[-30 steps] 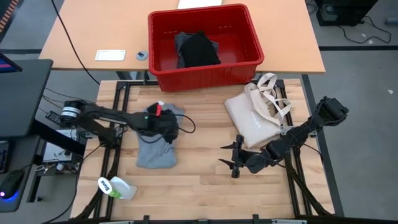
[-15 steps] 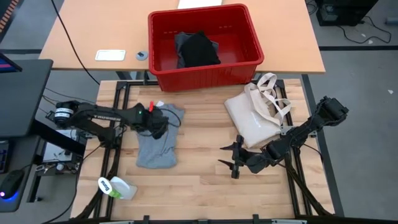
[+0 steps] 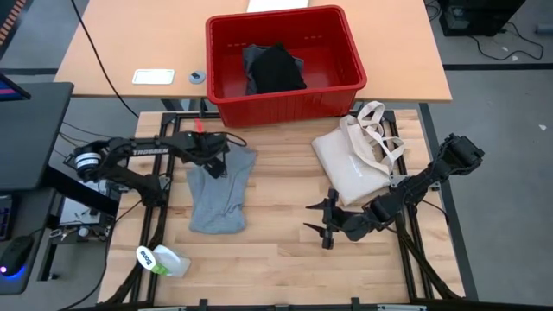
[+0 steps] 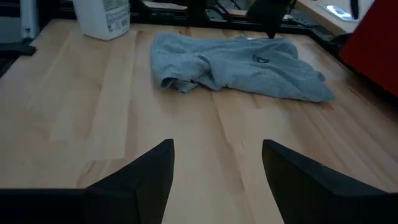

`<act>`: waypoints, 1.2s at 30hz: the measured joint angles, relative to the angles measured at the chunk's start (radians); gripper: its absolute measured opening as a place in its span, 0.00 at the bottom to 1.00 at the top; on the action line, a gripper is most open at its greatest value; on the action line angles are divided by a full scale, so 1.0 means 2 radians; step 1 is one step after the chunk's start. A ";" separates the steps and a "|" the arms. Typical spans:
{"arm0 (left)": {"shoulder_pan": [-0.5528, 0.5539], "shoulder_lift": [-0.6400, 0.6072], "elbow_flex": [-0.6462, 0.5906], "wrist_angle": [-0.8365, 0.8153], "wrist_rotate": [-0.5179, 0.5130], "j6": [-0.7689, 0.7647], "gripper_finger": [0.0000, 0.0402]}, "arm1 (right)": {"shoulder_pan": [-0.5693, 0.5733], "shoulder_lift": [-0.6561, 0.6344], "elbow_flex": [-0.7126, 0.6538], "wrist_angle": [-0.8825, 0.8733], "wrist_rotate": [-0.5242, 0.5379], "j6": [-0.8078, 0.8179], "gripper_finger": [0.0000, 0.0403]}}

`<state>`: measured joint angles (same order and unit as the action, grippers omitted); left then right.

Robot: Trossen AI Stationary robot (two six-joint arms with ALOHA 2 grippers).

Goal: Fold Laundry from Bin
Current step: Fold the gray shirt

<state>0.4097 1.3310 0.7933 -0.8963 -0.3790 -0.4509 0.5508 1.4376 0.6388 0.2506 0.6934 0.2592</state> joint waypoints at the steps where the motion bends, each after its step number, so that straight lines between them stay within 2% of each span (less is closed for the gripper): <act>1: 0.007 -0.003 0.000 -0.006 0.000 0.000 0.56 | 0.003 0.000 0.000 -0.001 -0.004 0.000 0.62; 5: 0.024 -0.028 0.000 -0.038 -0.001 0.000 0.63 | 0.019 0.000 0.000 -0.018 -0.001 0.005 0.62; 10: -0.007 -0.111 -0.029 -0.019 0.000 -0.002 0.62 | 0.036 0.000 0.000 -0.056 0.042 0.021 0.62; 15: -0.044 -0.230 -0.130 0.078 0.004 -0.032 0.59 | 0.039 0.000 0.000 -0.055 0.062 0.038 0.62; 19: -0.040 -0.290 -0.196 0.202 0.024 -0.089 0.59 | 0.031 0.000 0.000 -0.016 0.060 0.039 0.62; 22: -0.038 -0.289 -0.211 0.218 0.030 -0.114 0.61 | 0.027 0.000 0.000 0.016 0.053 0.027 0.62; 30: -0.035 -0.221 -0.213 0.212 0.028 -0.150 0.65 | 0.027 0.000 0.000 0.028 0.045 -0.007 0.62; 33: -0.035 -0.192 -0.213 0.229 0.028 -0.149 0.63 | 0.025 0.000 0.000 0.021 0.045 -0.018 0.62; 36: -0.034 -0.162 -0.213 0.256 0.028 -0.134 0.58 | 0.021 0.000 0.000 0.014 0.045 -0.027 0.62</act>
<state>0.3417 1.0078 0.3679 -0.3834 -0.3236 -0.7180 0.5925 1.4380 0.6384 0.2794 0.7831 0.2056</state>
